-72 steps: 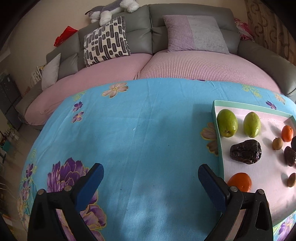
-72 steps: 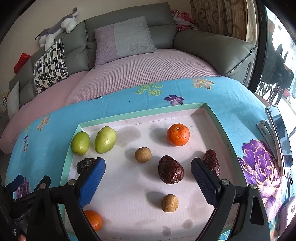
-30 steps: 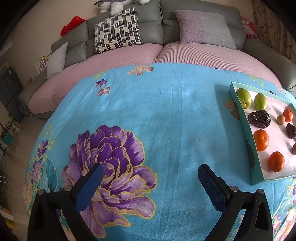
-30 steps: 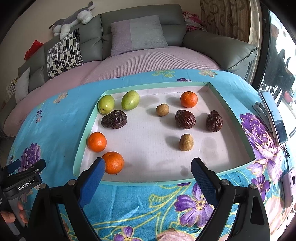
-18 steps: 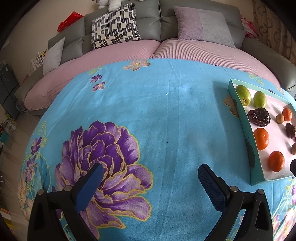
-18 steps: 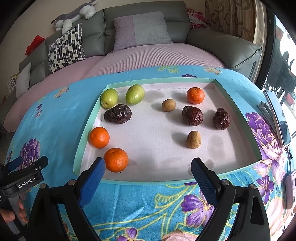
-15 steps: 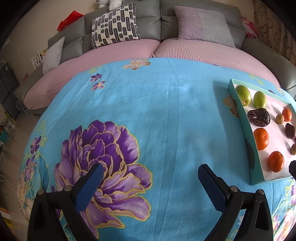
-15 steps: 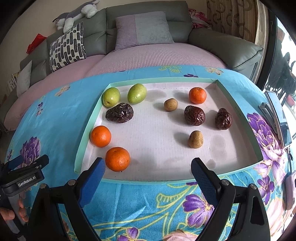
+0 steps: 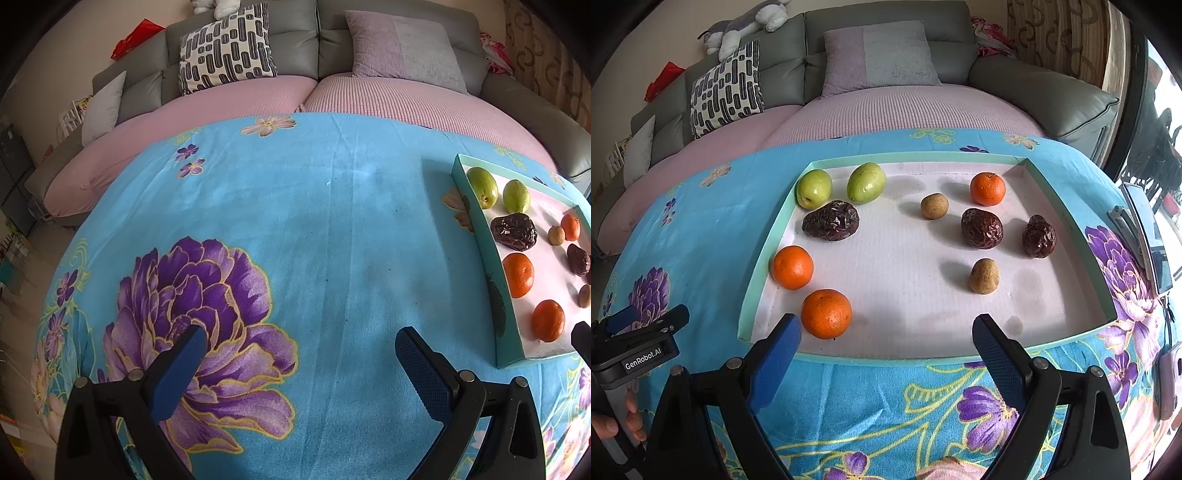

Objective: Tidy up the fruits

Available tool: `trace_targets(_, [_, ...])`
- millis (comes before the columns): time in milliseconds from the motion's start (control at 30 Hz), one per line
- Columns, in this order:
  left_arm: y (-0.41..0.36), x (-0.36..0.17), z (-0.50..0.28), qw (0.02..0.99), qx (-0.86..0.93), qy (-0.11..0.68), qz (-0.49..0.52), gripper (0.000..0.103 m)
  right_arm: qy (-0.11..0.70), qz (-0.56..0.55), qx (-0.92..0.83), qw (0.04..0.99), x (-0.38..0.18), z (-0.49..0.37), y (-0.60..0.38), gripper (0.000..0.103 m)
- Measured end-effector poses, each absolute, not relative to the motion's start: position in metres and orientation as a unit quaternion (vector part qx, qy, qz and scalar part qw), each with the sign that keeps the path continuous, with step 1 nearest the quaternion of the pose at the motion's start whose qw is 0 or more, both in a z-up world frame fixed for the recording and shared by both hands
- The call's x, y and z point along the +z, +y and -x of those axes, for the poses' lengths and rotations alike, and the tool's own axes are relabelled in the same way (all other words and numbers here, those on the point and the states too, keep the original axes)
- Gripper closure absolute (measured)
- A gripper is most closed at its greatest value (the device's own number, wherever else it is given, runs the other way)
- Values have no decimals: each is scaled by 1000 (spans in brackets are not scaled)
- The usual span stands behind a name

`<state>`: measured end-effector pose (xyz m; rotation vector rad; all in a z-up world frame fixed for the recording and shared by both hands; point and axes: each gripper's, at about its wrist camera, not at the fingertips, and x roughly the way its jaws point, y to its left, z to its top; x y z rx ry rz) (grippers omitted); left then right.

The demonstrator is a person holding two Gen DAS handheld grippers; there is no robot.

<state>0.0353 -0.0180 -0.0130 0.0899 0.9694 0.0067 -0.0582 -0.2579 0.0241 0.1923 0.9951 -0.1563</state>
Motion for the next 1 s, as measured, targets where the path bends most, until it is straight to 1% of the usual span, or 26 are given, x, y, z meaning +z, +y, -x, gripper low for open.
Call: trace_targets(1000, [-18, -13, -38, 880, -1, 474, -34, 0, 480, -90, -74, 869, 22, 59, -256, 9])
